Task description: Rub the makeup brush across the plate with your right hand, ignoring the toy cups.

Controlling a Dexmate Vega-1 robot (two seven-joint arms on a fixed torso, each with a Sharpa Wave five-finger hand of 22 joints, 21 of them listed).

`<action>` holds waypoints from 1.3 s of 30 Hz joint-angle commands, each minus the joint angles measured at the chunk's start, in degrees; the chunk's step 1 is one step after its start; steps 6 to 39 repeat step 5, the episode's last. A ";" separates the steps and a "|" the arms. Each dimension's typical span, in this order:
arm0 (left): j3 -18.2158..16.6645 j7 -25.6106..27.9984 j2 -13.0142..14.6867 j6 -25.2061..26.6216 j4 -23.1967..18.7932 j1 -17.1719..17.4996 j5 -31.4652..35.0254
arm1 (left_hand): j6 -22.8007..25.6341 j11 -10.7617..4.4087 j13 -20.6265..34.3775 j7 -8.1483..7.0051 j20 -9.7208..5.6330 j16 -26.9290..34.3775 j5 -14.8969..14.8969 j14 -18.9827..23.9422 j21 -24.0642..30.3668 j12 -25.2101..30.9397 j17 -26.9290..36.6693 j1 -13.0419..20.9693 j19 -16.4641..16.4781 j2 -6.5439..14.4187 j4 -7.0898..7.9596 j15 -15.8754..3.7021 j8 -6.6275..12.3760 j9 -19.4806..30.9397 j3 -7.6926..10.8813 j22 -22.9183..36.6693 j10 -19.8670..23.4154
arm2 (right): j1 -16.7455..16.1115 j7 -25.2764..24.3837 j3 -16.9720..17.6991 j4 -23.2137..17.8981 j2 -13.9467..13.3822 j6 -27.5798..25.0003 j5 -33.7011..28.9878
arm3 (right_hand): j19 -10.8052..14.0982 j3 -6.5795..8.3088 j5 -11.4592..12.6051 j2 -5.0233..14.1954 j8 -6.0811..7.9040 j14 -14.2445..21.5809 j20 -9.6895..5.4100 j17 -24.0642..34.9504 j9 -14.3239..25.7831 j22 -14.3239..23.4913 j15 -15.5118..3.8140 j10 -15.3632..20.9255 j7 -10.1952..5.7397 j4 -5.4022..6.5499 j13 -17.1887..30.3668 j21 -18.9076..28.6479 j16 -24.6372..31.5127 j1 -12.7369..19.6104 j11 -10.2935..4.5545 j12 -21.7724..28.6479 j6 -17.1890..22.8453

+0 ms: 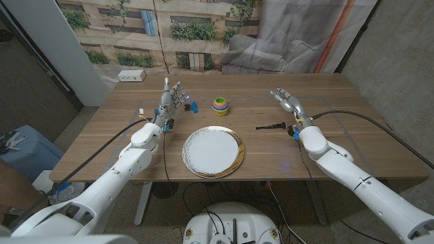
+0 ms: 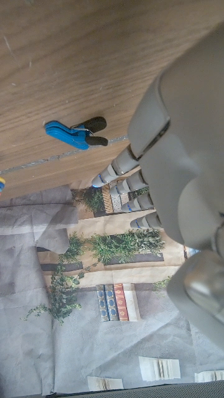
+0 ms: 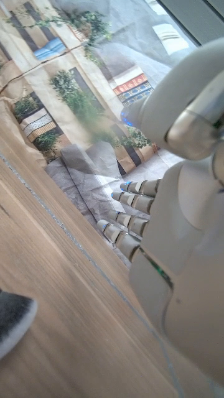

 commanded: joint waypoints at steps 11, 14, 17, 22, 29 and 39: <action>-0.01 -0.01 0.00 0.04 0.01 0.02 -0.01 | -0.10 -0.55 0.16 -0.48 0.01 0.23 0.22 0.48 0.38 0.41 0.10 -0.07 0.49 0.80 0.38 -0.83 0.43 0.14 -0.04 0.26 0.03 | 2.30 3.37 2.03 11.60 5.96 12.91 13.72 | -0.42 -0.10 0.03 0.99 0.09 0.03 -0.68 0.14 0.04 0.14 -1.00 0.04 0.17 0.87 0.03 0.00 0.04 -2.08 1.39 0.13 -1.64; -0.01 -0.01 0.00 0.04 0.01 0.02 -0.01 | -0.10 -0.55 0.16 -0.48 0.01 0.23 0.22 0.48 0.38 0.41 0.10 -0.07 0.49 0.80 0.38 -0.83 0.43 0.14 -0.04 0.26 0.03 | 2.30 3.37 2.03 11.60 5.96 12.91 13.72 | -0.42 -0.10 0.03 0.99 0.09 0.03 -0.68 0.14 0.04 0.14 -1.00 0.04 0.17 0.87 0.03 0.00 0.04 -2.08 1.39 0.13 -1.64; -0.01 -0.01 0.00 0.04 0.01 0.02 -0.01 | -0.10 -0.55 0.16 -0.48 0.01 0.23 0.22 0.48 0.38 0.41 0.10 -0.07 0.49 0.80 0.38 -0.83 0.43 0.14 -0.04 0.26 0.03 | 2.30 3.37 2.03 11.60 5.96 12.91 13.72 | -0.42 -0.10 0.03 0.99 0.09 0.03 -0.68 0.14 0.04 0.14 -1.00 0.04 0.17 0.87 0.03 0.00 0.04 -2.08 1.39 0.13 -1.64; -0.01 -0.01 0.00 0.04 0.01 0.02 -0.01 | -0.10 -0.55 0.16 -0.48 0.01 0.23 0.22 0.48 0.38 0.41 0.10 -0.07 0.49 0.80 0.38 -0.83 0.43 0.14 -0.04 0.26 0.03 | 2.30 3.37 2.03 11.60 5.96 12.91 13.72 | -0.42 -0.10 0.03 0.99 0.09 0.03 -0.68 0.14 0.04 0.14 -1.00 0.04 0.17 0.87 0.03 0.00 0.04 -2.08 1.39 0.13 -1.64; -0.01 -0.01 0.00 0.04 0.01 0.02 -0.01 | -0.10 -0.55 0.16 -0.48 0.01 0.23 0.22 0.48 0.38 0.41 0.10 -0.07 0.49 0.80 0.38 -0.83 0.43 0.14 -0.04 0.26 0.03 | 2.30 3.37 2.03 11.60 5.96 12.91 13.72 | -0.42 -0.10 0.03 0.99 0.09 0.03 -0.68 0.14 0.04 0.14 -1.00 0.04 0.17 0.87 0.03 0.00 0.04 -2.08 1.39 0.13 -1.64; -0.01 -0.01 0.00 0.04 0.01 0.02 -0.01 | -0.10 -0.55 0.16 -0.48 0.01 0.23 0.22 0.48 0.38 0.41 0.10 -0.07 0.49 0.80 0.38 -0.83 0.43 0.14 -0.04 0.26 0.03 | 2.30 3.37 2.03 11.60 5.96 12.91 13.72 | -0.42 -0.10 0.03 0.99 0.09 0.03 -0.68 0.14 0.04 0.14 -1.00 0.04 0.17 0.87 0.03 0.00 0.04 -2.08 1.39 0.13 -1.64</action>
